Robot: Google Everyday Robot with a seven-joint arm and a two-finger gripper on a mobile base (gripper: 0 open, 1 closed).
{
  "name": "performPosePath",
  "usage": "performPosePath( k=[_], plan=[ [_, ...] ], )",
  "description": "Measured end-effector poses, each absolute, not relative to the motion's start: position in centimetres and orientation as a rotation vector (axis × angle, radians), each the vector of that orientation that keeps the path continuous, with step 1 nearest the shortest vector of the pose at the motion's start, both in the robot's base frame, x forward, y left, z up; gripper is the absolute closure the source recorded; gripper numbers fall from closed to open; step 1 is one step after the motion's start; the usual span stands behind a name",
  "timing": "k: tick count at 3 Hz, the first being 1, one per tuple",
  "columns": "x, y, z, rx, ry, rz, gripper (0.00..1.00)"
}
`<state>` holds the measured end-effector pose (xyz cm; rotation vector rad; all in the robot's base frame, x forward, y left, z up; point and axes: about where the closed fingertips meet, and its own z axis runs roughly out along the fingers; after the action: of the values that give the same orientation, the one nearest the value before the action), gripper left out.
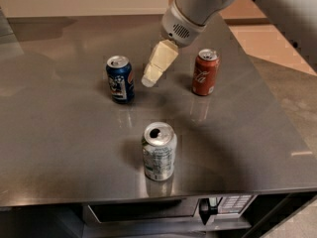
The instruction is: Pick pepsi can
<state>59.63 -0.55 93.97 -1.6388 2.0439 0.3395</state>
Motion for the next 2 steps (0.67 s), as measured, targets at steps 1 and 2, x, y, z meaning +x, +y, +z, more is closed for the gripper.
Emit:
performPosePath(
  k=[1,2],
  plan=[
    [60.5,3.3,92.4,-1.649,2.03,0.408,0.0],
    [60.7,6.5,91.6,-1.665,2.001,0.456,0.0]
  ],
)
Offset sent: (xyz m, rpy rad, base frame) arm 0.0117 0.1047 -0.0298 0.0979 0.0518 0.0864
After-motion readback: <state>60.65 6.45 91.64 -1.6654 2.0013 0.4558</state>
